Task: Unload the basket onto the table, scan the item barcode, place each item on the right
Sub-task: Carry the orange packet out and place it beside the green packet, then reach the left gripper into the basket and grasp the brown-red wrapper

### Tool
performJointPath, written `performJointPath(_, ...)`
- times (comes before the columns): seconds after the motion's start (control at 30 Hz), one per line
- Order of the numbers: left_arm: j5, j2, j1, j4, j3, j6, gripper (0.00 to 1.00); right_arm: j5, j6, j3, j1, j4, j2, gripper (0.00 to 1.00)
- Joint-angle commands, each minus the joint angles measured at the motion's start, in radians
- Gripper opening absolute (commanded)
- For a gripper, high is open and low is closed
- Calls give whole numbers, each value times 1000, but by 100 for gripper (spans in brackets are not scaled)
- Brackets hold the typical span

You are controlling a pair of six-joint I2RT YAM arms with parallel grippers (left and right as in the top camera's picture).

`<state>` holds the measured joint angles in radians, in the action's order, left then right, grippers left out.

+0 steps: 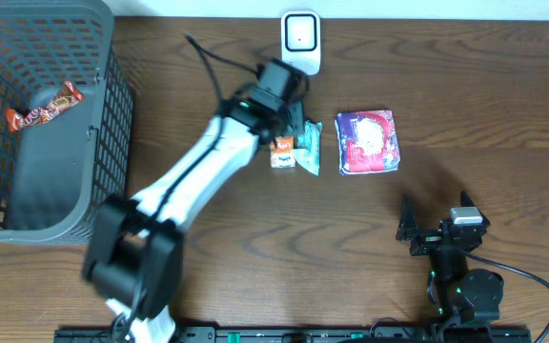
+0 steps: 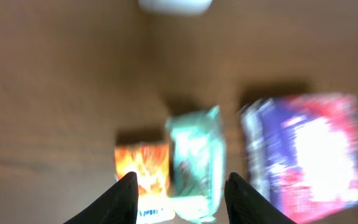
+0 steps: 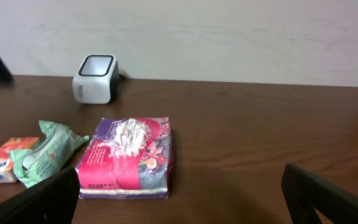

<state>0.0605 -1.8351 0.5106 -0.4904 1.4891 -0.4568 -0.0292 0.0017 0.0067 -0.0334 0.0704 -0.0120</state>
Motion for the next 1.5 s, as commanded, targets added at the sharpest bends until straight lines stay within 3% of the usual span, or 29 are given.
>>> performJointPath(0.0,-21,174,-73,18,68,134,46,1,-14,-1,1,4,5,99)
performJointPath(0.17,-22,366,-272,70,68,268,55,1,-14,-1,1,4,5,99)
performJointPath(0.33,-25,470,-520,50,68,304,62,1,-14,-1,1,4,6,99)
performJointPath(0.53,-25,478,-791,-69,67,304,79,1,-14,-1,1,4,6,99)
performJointPath(0.67,-24,441,-904,-62,64,344,82,1,-14,-1,1,4,5,99)
performJointPath(0.87,-25,343,-933,-82,64,821,82,1,-14,-1,1,4,5,99)
performJointPath(1.03,-79,241,-933,-86,64,1063,82,1,-14,-1,1,4,6,99)
performJointPath(1.37,-106,8,-933,78,64,1299,79,1,-14,-1,1,4,5,99)
performJointPath(1.47,-105,-79,-934,139,64,1309,77,1,-14,-1,1,4,6,99)
